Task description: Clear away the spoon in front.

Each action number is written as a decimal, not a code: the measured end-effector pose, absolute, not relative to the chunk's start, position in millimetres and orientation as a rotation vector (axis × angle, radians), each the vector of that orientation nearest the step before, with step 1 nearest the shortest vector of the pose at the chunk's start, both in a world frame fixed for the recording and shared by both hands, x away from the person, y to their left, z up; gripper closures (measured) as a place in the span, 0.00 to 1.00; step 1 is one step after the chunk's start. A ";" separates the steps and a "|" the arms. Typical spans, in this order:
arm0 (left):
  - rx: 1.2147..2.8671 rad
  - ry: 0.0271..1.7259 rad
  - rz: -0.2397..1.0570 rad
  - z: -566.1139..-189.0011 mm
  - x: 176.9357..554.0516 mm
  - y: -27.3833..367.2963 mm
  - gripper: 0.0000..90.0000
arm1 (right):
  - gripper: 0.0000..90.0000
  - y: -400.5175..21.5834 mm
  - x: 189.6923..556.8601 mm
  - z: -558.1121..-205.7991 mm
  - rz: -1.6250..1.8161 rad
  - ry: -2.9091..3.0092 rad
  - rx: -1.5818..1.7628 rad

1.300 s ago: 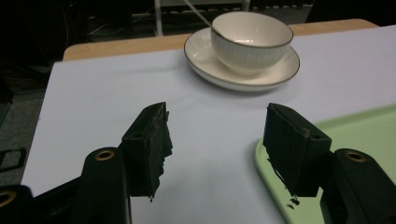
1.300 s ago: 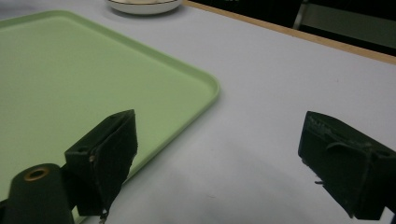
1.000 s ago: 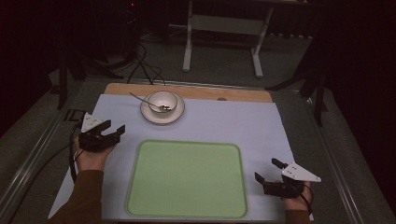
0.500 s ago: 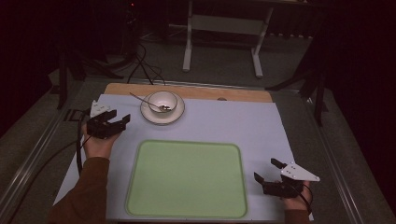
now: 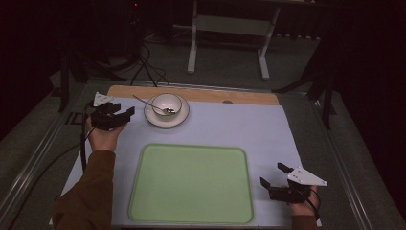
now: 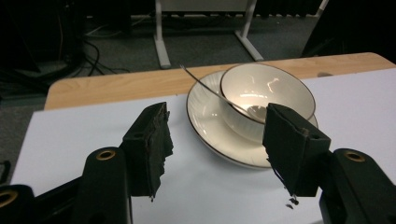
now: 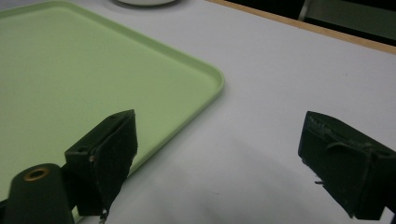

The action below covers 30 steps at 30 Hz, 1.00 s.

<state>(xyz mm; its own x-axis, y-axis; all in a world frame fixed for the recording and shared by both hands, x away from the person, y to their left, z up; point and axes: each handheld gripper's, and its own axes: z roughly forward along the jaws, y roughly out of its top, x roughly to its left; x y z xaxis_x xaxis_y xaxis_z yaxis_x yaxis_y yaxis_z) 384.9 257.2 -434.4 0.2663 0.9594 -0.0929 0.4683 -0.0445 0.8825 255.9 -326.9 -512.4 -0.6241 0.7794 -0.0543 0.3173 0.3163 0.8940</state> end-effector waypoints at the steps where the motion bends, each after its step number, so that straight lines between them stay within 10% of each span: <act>1: 1.658 1.339 0.701 -433.9 386.6 257.8 0.45 | 0.13 -326.9 256.0 -512.4 1.266 2.105 0.966; 30: 1.636 1.378 0.670 -464.7 450.4 250.2 0.53 | 0.16 -325.2 258.9 -517.3 1.258 2.123 0.992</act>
